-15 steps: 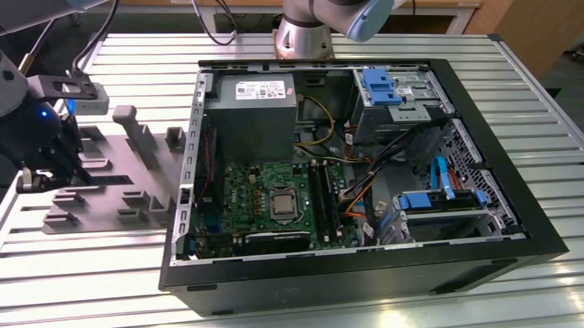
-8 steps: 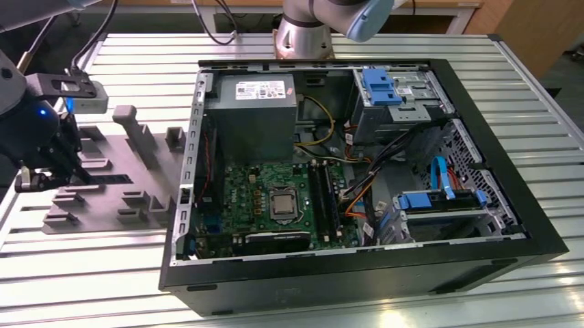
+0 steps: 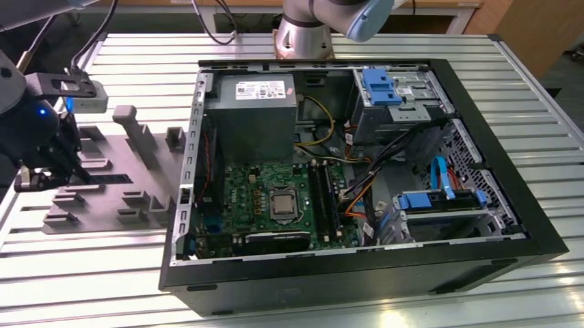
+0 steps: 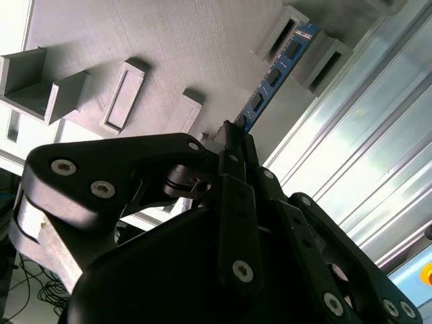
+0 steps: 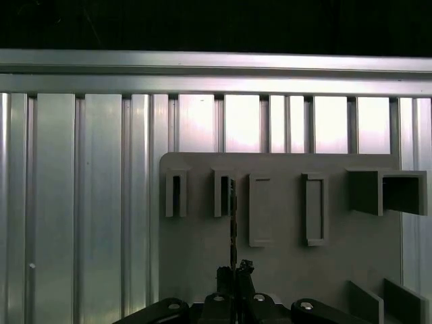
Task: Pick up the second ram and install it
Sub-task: 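Pick up the second ram and move it above second insertion slot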
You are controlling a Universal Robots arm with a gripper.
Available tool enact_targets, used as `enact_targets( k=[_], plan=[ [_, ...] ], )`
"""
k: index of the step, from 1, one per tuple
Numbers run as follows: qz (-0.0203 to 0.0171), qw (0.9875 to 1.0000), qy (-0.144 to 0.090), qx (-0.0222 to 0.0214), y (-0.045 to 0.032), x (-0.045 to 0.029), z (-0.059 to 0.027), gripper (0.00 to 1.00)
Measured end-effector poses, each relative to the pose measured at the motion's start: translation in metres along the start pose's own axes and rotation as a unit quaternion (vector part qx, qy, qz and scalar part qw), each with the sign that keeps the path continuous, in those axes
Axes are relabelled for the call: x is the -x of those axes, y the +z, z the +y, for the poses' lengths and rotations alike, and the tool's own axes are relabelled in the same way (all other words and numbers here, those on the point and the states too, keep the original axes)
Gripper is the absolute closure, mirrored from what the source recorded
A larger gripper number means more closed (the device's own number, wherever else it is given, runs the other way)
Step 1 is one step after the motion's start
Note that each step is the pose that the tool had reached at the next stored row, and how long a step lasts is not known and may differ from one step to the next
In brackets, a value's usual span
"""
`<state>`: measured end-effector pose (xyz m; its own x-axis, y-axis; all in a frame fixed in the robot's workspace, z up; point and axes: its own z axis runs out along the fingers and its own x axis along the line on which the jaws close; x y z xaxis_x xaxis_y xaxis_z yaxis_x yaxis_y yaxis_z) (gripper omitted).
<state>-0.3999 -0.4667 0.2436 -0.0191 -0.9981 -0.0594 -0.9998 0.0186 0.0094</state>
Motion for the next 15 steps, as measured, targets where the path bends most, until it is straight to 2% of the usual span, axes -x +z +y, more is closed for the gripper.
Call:
enact_targets(
  k=[7, 15],
  plan=[
    [0.0000, 1.0000, 0.000, 0.0000, -0.0043, 0.0003, 0.0000, 0.86],
    [0.0000, 1.0000, 0.000, 0.0000, -0.0133, 0.0008, 0.0001, 0.86]
  ],
)
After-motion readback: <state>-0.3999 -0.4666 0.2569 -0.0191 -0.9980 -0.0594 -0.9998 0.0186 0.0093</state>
